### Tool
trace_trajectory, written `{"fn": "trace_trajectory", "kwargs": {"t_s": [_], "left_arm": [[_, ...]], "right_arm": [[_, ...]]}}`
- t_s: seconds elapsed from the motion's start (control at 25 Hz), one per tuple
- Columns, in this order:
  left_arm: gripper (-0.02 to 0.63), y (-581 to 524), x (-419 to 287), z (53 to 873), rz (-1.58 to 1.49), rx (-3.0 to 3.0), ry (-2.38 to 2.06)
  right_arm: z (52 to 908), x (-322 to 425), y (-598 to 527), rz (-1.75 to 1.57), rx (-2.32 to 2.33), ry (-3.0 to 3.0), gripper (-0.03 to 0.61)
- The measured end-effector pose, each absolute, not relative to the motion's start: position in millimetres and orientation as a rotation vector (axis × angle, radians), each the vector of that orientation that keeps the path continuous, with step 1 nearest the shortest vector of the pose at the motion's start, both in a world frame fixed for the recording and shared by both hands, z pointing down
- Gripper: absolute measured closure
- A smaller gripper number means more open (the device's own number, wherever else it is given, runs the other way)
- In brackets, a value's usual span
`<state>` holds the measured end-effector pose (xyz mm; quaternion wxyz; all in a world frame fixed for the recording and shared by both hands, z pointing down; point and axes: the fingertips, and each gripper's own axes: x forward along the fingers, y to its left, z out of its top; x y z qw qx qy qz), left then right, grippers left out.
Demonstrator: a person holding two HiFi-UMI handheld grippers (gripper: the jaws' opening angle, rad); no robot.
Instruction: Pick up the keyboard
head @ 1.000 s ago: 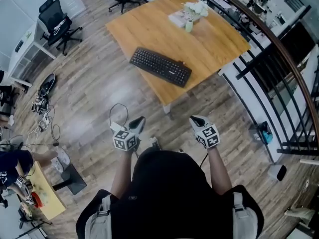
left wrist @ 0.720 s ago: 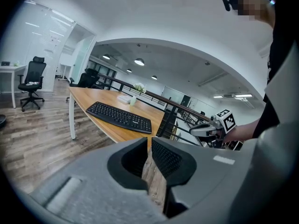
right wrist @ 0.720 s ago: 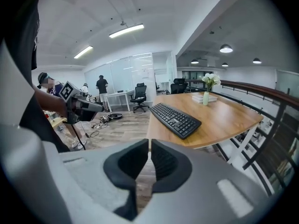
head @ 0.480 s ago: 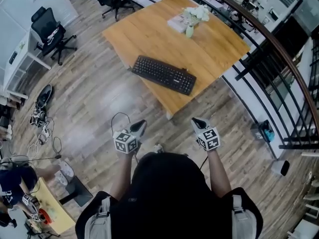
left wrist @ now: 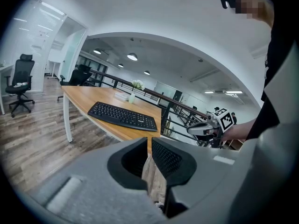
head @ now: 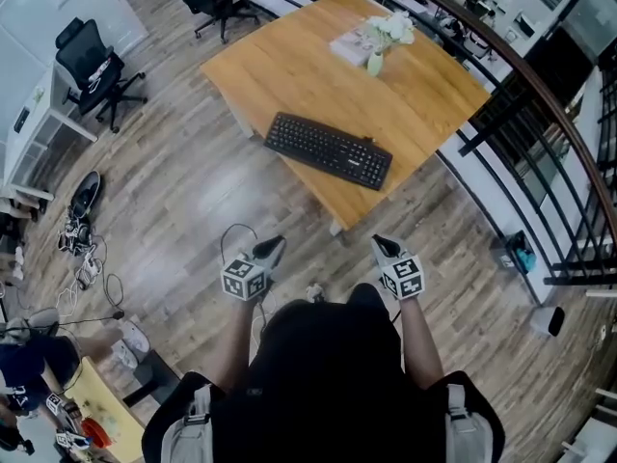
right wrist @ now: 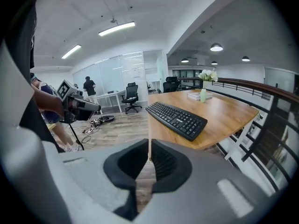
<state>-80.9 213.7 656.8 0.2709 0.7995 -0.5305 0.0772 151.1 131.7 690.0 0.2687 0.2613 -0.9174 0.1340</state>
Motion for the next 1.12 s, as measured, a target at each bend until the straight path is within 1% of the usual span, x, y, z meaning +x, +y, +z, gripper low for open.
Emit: {"fn": "trace_trajectory", "kwargs": {"t_s": [0.2, 0.6, 0.84, 1.12], "left_arm": [[0.576, 213, -97, 656, 0.175, 2.137, -1.457], [0.575, 194, -107, 658, 0.189, 2.089, -1.490], [0.575, 158, -117, 645, 0.176, 2.083, -1.537], [0.575, 108, -108, 626, 0.141, 2.086, -1.582]], "right_arm": [[697, 144, 131, 0.364, 0.681, -2.454, 0.558], [713, 137, 96, 0.414, 0.624, -2.435, 0.558], [702, 127, 55, 0.407, 0.611, -2.462, 0.558], [694, 135, 4, 0.388, 0.578, -2.468, 0.558]]}}
